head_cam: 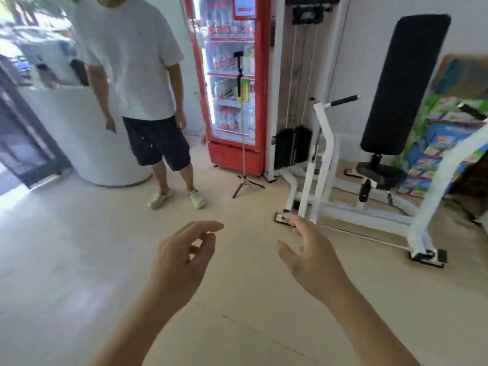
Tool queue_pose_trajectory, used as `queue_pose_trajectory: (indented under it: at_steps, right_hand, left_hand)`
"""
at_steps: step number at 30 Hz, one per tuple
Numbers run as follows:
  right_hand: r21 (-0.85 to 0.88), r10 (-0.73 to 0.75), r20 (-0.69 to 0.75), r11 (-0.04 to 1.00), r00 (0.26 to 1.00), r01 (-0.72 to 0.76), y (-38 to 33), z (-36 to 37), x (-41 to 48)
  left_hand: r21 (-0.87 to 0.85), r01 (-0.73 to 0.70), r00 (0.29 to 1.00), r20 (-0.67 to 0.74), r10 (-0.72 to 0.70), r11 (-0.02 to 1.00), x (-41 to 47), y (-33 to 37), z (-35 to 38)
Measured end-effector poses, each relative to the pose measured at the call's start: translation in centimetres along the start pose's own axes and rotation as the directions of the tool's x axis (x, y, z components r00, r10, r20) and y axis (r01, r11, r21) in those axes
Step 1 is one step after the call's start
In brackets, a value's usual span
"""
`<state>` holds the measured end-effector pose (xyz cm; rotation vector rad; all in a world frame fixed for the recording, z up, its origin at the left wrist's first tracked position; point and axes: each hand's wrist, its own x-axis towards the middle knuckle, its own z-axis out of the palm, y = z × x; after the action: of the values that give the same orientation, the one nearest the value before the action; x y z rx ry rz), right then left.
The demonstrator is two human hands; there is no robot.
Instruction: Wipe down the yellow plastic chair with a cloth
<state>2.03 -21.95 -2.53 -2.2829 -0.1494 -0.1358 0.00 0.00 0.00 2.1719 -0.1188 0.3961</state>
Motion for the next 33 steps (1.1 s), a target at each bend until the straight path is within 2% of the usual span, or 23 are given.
queue_pose_trajectory:
  at_steps: [3,5,8,12,15,17,19,22,25,28,31,33]
  right_hand:
    - [0.099,-0.043,0.140,0.995,0.989,0.029,-5.1,7.6,2.3]
    - [0.129,-0.099,0.244,0.989,0.965,0.069,-8.9,12.7,3.5]
    - [0.172,-0.181,0.375,0.977,0.909,0.124,-14.6,20.5,5.0]
    - [0.206,-0.264,0.556,0.962,0.788,0.177,-21.5,30.7,6.2]
    - [0.200,-0.292,0.679,0.956,0.673,0.212,-26.2,37.6,6.9]
    - [0.229,-0.297,0.753,0.955,0.587,0.189,-28.9,41.8,7.3]
    - [0.251,-0.284,0.815,0.959,0.505,0.133,-31.6,45.9,7.9]
    - [0.284,-0.260,0.892,0.959,0.371,-0.012,-35.3,51.8,9.2]
    - [0.304,-0.245,0.945,0.901,0.217,-0.309,-39.2,57.8,10.9]
    - [0.211,-0.244,0.970,0.794,0.020,-0.570,-42.8,64.1,13.4]
    - [0.072,-0.222,0.965,0.735,-0.138,-0.674,-46.6,70.3,15.9]
    - [0.007,-0.194,0.963,0.717,-0.189,-0.697,-49.5,73.9,16.7]
  left_hand:
    - [-0.142,0.213,0.968,-0.102,-0.229,0.967,-1.3,-6.1,-5.8]
    - [-0.288,0.334,0.908,-0.156,-0.388,0.898,-2.6,-10.3,-10.2]
    - [-0.444,0.437,0.784,-0.239,-0.574,0.782,-5.2,-16.1,-16.9]
    - [-0.600,0.489,0.549,-0.352,-0.758,0.633,-9.2,-22.5,-25.2]
    - [-0.605,0.533,0.393,-0.443,-0.806,0.592,-12.2,-26.6,-29.6]
    - [-0.420,0.660,0.377,-0.531,-0.759,0.623,-14.4,-29.3,-31.5]
    - [-0.291,0.762,0.356,-0.558,-0.750,0.578,-15.9,-31.5,-33.0]
    - [-0.335,0.788,0.264,-0.574,-0.775,0.516,-16.9,-34.9,-35.9]
    - [-0.405,0.778,0.151,-0.621,-0.769,0.480,-16.3,-38.9,-39.7]
    - [-0.358,0.831,0.082,-0.677,-0.731,0.425,-15.1,-42.6,-42.8]
    - [-0.494,0.787,-0.088,-0.684,-0.724,0.371,-13.8,-45.5,-45.4]
    - [-0.607,0.707,-0.202,-0.666,-0.718,0.364,-12.9,-46.7,-47.3]
